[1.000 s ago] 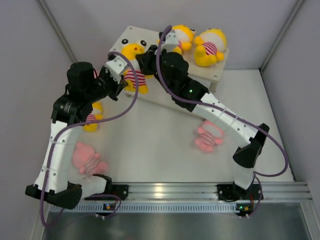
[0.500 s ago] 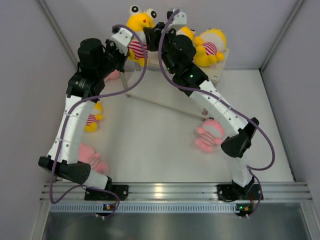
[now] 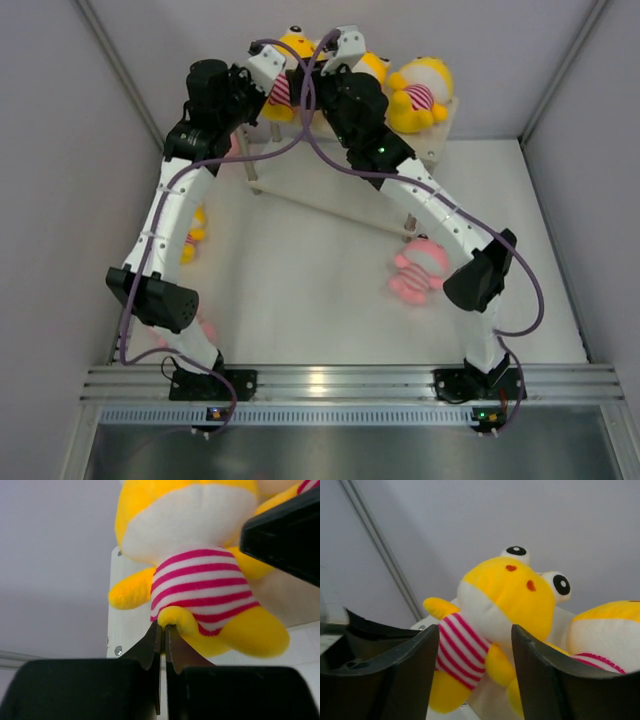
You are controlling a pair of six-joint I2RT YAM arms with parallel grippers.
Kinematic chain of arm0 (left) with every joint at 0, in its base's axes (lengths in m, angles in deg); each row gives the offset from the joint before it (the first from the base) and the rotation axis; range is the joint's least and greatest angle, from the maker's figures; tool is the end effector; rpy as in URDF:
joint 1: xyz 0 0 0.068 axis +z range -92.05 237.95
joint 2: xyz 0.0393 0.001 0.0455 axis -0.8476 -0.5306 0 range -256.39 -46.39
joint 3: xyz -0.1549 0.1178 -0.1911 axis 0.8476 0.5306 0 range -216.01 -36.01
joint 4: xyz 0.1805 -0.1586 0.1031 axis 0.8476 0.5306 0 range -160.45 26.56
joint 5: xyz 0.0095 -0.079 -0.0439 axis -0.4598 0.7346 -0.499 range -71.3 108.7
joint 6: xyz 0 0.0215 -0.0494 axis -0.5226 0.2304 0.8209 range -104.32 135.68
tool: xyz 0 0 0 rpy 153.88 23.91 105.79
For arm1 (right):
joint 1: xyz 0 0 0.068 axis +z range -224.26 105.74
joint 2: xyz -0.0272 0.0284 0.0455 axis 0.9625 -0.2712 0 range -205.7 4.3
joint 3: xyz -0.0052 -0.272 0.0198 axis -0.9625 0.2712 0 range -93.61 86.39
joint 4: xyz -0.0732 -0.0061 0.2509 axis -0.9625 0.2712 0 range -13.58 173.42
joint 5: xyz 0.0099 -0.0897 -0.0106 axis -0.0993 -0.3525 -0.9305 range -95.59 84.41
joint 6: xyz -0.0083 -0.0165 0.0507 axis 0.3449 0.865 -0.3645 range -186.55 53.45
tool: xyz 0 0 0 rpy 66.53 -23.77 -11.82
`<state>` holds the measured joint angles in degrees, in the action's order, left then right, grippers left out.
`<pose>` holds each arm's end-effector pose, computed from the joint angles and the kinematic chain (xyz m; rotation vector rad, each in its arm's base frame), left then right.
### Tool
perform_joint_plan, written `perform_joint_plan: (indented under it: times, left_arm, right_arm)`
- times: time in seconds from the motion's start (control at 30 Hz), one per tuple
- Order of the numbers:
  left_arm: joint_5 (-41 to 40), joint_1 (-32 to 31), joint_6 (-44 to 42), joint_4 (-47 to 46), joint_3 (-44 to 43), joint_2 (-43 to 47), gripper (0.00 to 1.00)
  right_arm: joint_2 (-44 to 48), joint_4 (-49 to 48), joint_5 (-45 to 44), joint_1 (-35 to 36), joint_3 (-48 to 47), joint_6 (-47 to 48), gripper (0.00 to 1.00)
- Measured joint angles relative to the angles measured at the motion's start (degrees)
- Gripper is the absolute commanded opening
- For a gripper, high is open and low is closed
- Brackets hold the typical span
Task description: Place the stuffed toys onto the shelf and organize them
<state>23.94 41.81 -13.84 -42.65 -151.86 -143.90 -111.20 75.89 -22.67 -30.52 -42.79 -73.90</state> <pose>0.3604 -0.1077 0.4912 0.7350 1.5728 0.0924 0.3410 0.3121 0.4945 -0.1716 1.3441 0.5571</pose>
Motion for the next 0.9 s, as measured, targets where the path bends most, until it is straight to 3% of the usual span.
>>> perform_joint_plan:
  times: [0.23,0.4,0.63,0.9]
  left_arm:
    - [0.4,0.3,-1.7,-1.5,-2.3,-2.8,0.05]
    - [3.2,0.6,-2.9,-2.0,-5.2,-5.4,0.0]
    - [14.1,2.4,-5.1,-1.6,-9.1,-8.5,0.0]
    - [28.9,6.0,-5.9,1.6,-9.8,-8.8,0.0]
  right_arm:
    - [9.9,1.7,1.7,0.1,6.2,2.7,0.69]
    - [19.7,0.4,0.4,0.0,15.0,4.9,0.71]
    - [28.6,0.2,0.9,-3.1,24.6,6.8,0.71]
    - [29.9,3.4,4.4,-7.9,26.1,7.0,0.71]
